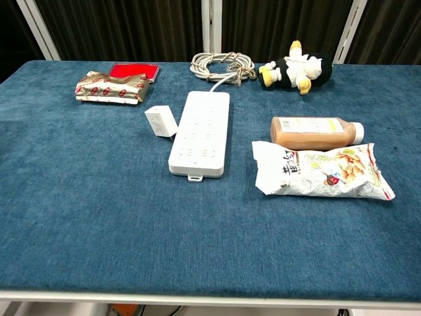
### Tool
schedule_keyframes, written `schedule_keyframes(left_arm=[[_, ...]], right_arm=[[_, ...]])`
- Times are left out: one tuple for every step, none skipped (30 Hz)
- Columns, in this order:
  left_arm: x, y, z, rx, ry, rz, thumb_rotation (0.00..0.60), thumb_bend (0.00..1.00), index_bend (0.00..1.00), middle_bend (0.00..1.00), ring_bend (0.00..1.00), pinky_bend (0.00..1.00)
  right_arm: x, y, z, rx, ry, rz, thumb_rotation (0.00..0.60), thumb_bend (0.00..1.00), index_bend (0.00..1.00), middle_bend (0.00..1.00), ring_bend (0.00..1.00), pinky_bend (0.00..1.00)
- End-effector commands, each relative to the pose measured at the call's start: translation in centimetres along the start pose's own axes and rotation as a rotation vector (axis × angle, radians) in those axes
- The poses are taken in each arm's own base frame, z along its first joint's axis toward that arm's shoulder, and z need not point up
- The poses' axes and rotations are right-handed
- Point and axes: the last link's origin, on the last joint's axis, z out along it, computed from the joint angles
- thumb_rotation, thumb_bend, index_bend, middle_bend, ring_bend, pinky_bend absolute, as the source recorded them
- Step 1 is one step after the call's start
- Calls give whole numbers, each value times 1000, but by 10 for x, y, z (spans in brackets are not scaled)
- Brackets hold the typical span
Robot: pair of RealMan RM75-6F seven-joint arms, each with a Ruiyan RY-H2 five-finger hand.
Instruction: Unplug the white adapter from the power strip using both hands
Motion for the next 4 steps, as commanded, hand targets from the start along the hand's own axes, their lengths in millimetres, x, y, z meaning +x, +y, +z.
schedule_keyframes(left_arm=[[-3,3,-27,9,-36,-2,600,126,175,185,93,117],[-5,4,-32,16,-54,-5,600,126,175,185,93,112],[-7,5,-38,24,-75,-4,600,126,175,185,93,106],[-8,6,-42,30,-90,1,600,125,175,185,93,100]], right_arm=[[-6,7,-23,-43,1,29,600,327,33,111,0,0],[-8,8,-27,-52,-2,35,600,327,33,111,0,0],[-10,9,-31,-60,-4,36,600,327,32,111,0,0],[-12,10,-33,-65,-5,34,600,327,31,111,0,0]])
